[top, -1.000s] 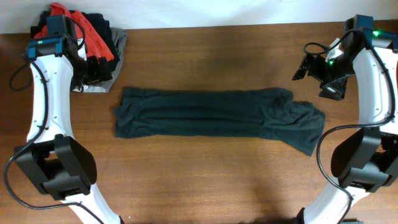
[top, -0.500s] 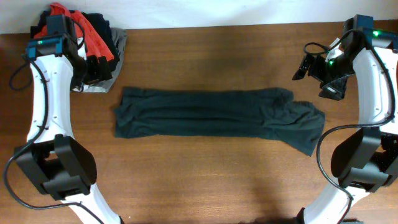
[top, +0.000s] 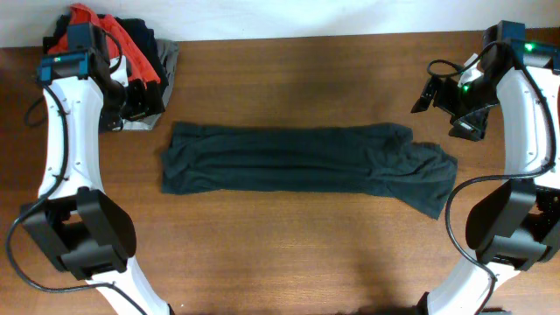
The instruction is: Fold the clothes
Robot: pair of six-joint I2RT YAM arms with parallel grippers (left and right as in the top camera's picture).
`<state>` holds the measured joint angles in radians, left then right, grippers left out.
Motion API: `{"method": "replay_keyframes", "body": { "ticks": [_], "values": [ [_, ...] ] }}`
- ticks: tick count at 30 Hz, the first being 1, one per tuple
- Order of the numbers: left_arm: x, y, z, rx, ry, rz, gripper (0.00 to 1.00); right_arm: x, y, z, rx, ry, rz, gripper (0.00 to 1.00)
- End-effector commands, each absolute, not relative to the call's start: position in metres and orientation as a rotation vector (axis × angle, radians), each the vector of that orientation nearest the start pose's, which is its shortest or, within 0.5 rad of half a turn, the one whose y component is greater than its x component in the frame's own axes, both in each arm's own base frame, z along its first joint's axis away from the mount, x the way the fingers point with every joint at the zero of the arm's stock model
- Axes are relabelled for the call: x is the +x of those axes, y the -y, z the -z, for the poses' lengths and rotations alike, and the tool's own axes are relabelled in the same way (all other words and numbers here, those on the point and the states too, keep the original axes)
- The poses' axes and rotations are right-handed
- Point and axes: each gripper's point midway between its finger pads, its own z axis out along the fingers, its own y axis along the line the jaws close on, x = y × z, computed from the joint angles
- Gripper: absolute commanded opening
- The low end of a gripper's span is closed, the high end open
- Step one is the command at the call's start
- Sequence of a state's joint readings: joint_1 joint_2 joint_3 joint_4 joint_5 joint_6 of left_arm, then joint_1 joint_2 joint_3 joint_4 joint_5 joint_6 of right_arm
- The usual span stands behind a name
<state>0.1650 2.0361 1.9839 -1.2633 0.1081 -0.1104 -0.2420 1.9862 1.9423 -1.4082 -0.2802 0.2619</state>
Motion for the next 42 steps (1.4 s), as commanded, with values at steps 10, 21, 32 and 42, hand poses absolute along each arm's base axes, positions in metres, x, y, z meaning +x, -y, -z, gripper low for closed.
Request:
{"method": "replay_keyframes", "body": {
  "ticks": [10, 21, 32, 42],
  "values": [
    [0.439, -0.065, -0.091, -0.194, -3.020, 0.336, 0.99, 0.404, 0.049, -0.169, 0.713, -2.905, -0.419, 0.99],
    [0.440, -0.060, -0.048, -0.063, -3.079, 0.425, 0.99, 0.404, 0.049, -0.169, 0.713, -2.905, -0.419, 0.99],
    [0.441, -0.050, -0.023, 0.025, -3.087, 0.541, 0.99, 0.404, 0.049, -0.169, 0.713, -2.905, -0.418, 0.99],
    [0.441, -0.050, -0.017, 0.016, -3.089, 0.558, 0.99, 0.404, 0.049, -0.169, 0.713, -2.905, -0.418, 0.99]
  ]
}}
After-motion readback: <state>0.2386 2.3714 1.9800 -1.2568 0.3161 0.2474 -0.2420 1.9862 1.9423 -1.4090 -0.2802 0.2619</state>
